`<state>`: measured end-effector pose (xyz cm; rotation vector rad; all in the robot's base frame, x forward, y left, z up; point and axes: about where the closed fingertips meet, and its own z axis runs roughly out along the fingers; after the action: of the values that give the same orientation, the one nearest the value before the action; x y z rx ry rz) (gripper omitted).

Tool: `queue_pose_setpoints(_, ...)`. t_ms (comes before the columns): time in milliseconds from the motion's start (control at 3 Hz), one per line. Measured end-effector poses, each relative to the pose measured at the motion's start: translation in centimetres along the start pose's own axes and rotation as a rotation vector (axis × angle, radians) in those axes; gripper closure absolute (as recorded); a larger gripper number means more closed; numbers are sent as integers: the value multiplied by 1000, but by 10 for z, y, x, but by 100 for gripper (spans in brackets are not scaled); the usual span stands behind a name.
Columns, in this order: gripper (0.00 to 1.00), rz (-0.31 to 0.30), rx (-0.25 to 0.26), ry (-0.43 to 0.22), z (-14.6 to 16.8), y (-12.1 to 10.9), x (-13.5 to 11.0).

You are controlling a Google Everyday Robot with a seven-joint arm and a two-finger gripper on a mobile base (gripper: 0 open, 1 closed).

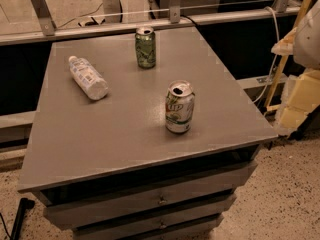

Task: Knock 7up can over

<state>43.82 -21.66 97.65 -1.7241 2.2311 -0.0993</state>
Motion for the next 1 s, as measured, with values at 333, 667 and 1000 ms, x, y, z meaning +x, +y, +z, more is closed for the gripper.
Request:
queue_pose_setpoints(333, 0, 0, 0, 0, 0, 0, 0)
queue_pose_setpoints(667, 0, 6, 16, -57, 8, -5, -13)
queue_pose_setpoints(1000, 0, 6, 39, -291, 40, -11, -35)
